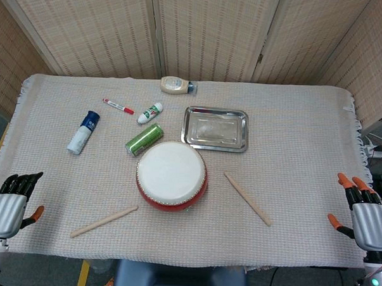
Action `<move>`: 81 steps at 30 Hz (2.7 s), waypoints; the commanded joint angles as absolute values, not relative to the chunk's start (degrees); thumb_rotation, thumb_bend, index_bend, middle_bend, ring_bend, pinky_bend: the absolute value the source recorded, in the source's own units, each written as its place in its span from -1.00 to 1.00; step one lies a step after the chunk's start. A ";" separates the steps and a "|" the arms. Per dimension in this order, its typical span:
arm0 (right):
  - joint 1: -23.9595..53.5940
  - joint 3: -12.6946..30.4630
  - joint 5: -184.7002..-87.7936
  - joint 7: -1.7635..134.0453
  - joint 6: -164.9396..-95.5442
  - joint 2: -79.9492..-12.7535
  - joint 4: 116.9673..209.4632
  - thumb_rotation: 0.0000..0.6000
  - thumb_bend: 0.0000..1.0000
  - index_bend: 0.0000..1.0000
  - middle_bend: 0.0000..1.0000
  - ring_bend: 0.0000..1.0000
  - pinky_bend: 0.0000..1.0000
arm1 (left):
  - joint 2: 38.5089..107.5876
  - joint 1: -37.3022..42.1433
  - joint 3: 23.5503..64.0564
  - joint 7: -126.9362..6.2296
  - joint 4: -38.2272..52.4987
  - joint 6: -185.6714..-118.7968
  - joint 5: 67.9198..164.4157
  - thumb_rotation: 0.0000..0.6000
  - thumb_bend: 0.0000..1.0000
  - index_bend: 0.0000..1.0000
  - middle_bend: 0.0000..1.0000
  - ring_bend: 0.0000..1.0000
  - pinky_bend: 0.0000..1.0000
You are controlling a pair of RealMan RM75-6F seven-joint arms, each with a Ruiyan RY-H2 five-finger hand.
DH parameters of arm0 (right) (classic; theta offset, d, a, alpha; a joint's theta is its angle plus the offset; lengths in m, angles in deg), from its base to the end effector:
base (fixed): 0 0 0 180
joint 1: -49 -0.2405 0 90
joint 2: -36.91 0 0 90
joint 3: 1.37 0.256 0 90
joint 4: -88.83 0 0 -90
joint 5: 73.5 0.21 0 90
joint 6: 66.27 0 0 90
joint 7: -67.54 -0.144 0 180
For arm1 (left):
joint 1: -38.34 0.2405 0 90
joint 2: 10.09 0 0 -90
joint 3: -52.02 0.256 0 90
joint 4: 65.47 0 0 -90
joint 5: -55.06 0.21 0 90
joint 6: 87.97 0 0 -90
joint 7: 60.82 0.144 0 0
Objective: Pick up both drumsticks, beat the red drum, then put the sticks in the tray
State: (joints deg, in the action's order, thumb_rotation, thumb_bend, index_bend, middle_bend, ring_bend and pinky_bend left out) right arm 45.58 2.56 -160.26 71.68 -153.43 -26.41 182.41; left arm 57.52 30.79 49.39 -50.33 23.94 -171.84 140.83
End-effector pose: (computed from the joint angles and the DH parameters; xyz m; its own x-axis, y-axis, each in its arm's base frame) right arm -0.3068 -0.1768 0.1682 0.4534 0.0423 0.8903 -0.8911 0.0002 0.4538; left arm -0.3089 0.1952 0.1409 0.5483 0.0012 0.8363 0.8353 -0.0483 -0.5476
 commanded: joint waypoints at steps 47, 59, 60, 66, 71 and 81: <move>45.37 2.94 -160.88 69.13 -153.49 -25.98 180.91 1.00 -0.76 -0.87 -0.59 -0.85 -0.53 | 69.78 16.61 51.19 -47.03 28.35 -148.59 137.33 1.00 -0.33 -0.33 -0.57 -0.69 -0.71; 44.99 3.05 -160.79 68.87 -153.00 -26.09 180.71 1.00 -0.76 -0.87 -0.59 -0.85 -0.53 | 74.46 17.68 50.45 -37.02 29.65 -149.79 126.63 1.00 -0.34 -0.28 -0.57 -0.69 -0.71; 44.96 3.05 -160.80 68.78 -152.96 -26.08 180.72 1.00 -0.76 -0.87 -0.59 -0.85 -0.53 | 74.81 17.64 50.36 -36.50 29.67 -149.85 125.96 1.00 -0.34 -0.28 -0.57 -0.69 -0.71; 44.95 3.03 -160.67 68.53 -152.89 -26.07 180.71 1.00 -0.76 -0.86 -0.59 -0.85 -0.53 | 76.72 17.22 49.92 -34.80 28.60 -150.32 123.45 1.00 -0.34 -0.25 -0.56 -0.68 -0.70; 44.92 3.03 -160.45 68.50 -152.72 -26.20 180.61 1.00 -0.76 -0.86 -0.59 -0.85 -0.53 | 77.63 16.69 49.74 -34.47 27.81 -149.92 121.83 1.00 -0.31 -0.16 -0.54 -0.66 -0.69; 44.68 3.10 -159.99 68.25 -152.12 -26.20 180.57 1.00 -0.76 -0.86 -0.59 -0.85 -0.53 | 78.76 15.92 50.24 -34.90 26.23 -149.41 121.12 1.00 -0.15 -0.03 -0.50 -0.64 -0.68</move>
